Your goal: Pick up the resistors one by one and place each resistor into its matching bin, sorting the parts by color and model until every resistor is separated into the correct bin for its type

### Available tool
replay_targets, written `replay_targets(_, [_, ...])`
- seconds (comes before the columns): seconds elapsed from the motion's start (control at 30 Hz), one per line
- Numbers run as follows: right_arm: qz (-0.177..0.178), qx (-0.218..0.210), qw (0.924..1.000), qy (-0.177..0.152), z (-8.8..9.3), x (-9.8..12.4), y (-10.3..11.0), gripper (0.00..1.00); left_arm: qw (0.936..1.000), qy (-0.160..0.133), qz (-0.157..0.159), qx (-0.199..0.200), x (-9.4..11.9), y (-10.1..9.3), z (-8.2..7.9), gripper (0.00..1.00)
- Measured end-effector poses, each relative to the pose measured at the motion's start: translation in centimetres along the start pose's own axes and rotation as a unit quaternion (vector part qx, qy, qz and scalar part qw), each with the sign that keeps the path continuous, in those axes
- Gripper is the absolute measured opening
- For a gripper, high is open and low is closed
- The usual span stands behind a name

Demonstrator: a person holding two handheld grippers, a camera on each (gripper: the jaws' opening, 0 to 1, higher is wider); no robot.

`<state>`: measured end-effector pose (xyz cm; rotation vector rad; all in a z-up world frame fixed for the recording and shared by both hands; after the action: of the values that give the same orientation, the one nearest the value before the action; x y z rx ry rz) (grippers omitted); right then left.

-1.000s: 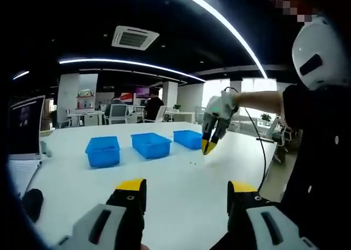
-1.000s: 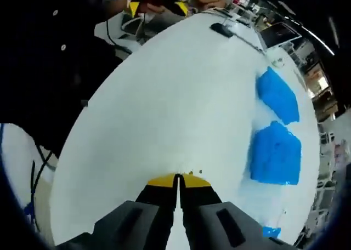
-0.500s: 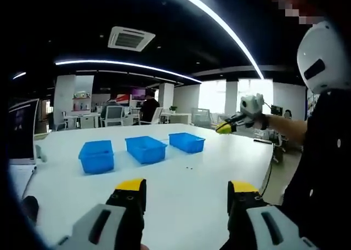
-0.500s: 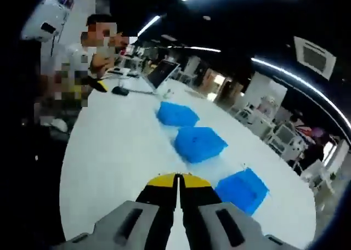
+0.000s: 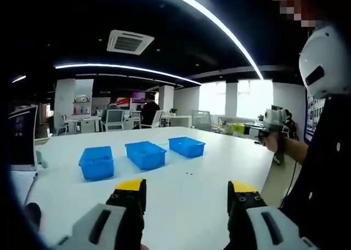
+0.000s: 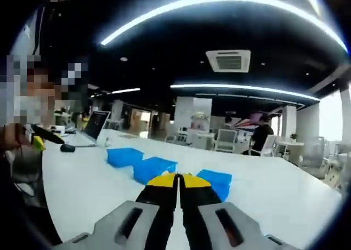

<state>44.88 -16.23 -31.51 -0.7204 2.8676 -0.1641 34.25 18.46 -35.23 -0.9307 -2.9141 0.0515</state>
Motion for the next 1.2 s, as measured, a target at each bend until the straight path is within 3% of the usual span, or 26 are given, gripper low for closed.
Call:
replay_targets(0.2, [0.014,0.001,0.9999,0.007,0.0,-3.1,-2.1,0.05,1.0000,-0.004,-0.002,0.000,0.2,-0.2,0.0,0.61])
replay_targets(0.37, [0.023,-0.010,0.9997,0.006,-0.2,-7.2,-4.2,0.05,1.0000,-0.008,-0.006,0.001,0.6,-0.3,-0.1,0.61])
replay_targets(0.73, [0.051,-0.013,0.9979,0.038,1.9,-15.8,-7.8,0.05,0.9997,-0.011,-0.020,0.004,1.6,-0.1,0.2,0.61])
replay_targets(0.97, [0.058,0.003,0.9964,0.062,2.8,-18.1,-8.6,0.05,0.9996,-0.013,-0.025,0.005,2.0,0.2,0.1,0.61])
replay_targets(1.2, [0.061,0.011,0.9952,0.075,3.5,-18.6,-8.9,0.08,0.9995,-0.015,-0.026,0.007,2.0,0.3,0.3,0.61])
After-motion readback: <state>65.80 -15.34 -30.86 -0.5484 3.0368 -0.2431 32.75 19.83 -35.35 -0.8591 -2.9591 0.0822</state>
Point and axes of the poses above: the point that each gripper's makers call its tool centre point, and the gripper's own axes: x roughly backward along the fingers, y roughly to its left, z roughly out of its underside, the point moved 4 cm from there along x, roughly backward along the fingers, and after that the axes turned 6 degrees about -y, right-handed, at the moved point
